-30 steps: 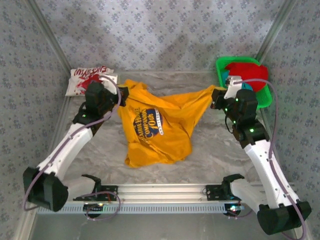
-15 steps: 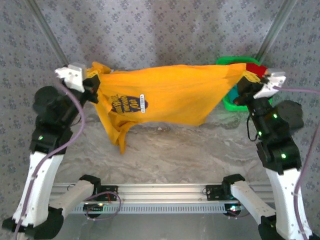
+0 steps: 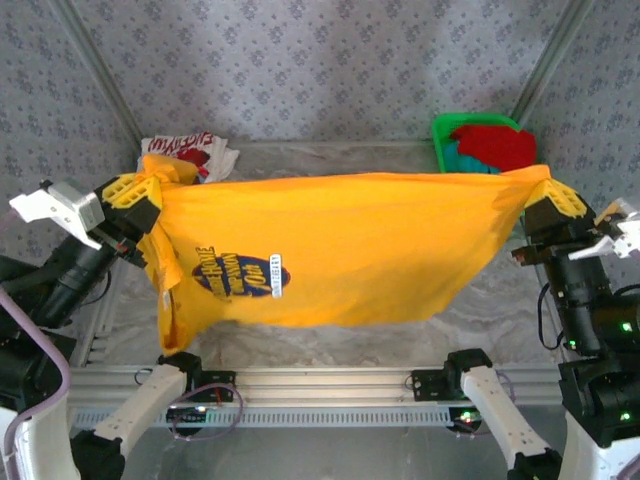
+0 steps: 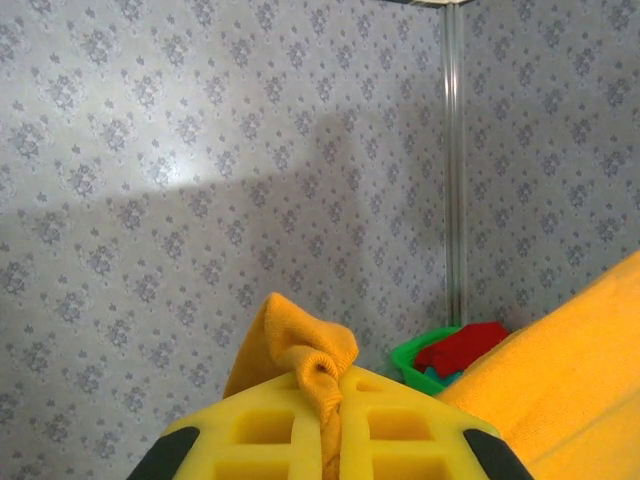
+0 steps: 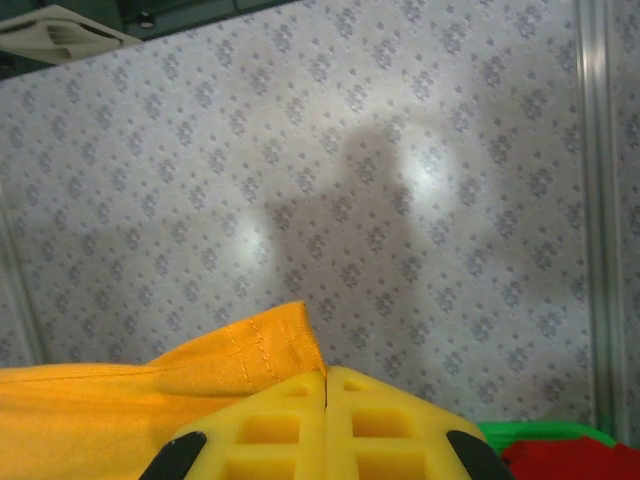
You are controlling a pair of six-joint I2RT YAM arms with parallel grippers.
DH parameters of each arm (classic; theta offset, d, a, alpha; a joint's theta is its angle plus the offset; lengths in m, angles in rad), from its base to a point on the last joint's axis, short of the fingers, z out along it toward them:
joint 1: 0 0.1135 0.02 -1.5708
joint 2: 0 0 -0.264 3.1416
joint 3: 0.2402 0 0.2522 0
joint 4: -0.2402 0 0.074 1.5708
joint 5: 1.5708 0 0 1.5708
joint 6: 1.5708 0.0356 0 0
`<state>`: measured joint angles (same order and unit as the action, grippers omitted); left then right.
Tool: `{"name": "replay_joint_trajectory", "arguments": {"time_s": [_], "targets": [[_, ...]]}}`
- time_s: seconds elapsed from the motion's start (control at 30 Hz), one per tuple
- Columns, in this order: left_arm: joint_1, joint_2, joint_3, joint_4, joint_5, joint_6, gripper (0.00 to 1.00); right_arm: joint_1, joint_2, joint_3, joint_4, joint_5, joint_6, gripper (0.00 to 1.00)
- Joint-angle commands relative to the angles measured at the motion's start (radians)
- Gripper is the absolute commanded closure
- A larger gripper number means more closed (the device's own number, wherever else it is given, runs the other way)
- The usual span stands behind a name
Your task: Fold and stack the t-shirts
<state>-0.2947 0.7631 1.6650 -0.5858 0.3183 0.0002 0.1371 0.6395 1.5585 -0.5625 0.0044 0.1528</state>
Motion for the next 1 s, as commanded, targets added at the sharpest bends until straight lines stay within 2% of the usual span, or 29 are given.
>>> {"name": "replay_joint_trajectory", "arguments": {"time_s": [0.0,0.17,0.33,0.37,0.43,0.47,0.5,0.53,0.6,0.67,0.77,0.83,0.9,0.97], "targets": [[0.005,0.103,-0.077,0.09,-0.045,0.036,1.0,-0.016,0.146,-0.019,-0.02,0.059,0.001,1.0],[0.026,0.316,-0.259,0.331,-0.104,0.132,1.0,-0.022,0.386,-0.18,0.189,0.078,0.022,1.0],[0.115,0.669,-0.246,0.561,-0.049,0.083,0.99,-0.07,0.75,-0.109,0.341,0.059,0.054,1.0],[0.119,0.748,-0.223,0.592,-0.051,0.099,0.9,-0.073,0.824,-0.085,0.375,0.061,0.065,1.0],[0.126,0.89,-0.156,0.632,-0.054,0.132,0.51,-0.084,0.954,-0.011,0.4,0.043,0.092,0.97],[0.13,0.959,-0.098,0.621,-0.063,0.147,0.15,-0.092,1.026,0.051,0.374,0.033,0.112,0.83],[0.133,1.014,-0.045,0.603,-0.083,0.148,0.02,-0.097,1.077,0.104,0.342,0.034,0.128,0.72],[0.139,1.057,0.014,0.57,-0.093,0.142,0.02,-0.101,1.122,0.153,0.31,0.036,0.134,0.66],[0.163,1.061,0.026,0.577,-0.032,0.114,0.07,-0.102,1.143,0.19,0.282,0.048,0.144,0.57],[0.174,0.982,-0.073,0.653,-0.063,0.057,0.06,-0.1,1.1,0.155,0.282,0.064,0.149,0.5],[0.177,0.859,-0.192,0.576,-0.094,0.03,0.06,-0.089,0.985,0.043,0.262,0.077,0.144,0.44],[0.169,0.813,-0.258,0.462,-0.089,0.0,0.06,-0.074,0.899,-0.071,0.266,0.07,0.158,0.44],[0.131,0.769,-0.362,0.395,-0.153,-0.017,0.06,-0.045,0.826,-0.199,0.289,0.06,0.182,0.46],[0.083,0.735,-0.491,0.394,-0.208,-0.004,0.06,0.016,0.787,-0.328,0.331,0.049,0.198,0.55]]}}
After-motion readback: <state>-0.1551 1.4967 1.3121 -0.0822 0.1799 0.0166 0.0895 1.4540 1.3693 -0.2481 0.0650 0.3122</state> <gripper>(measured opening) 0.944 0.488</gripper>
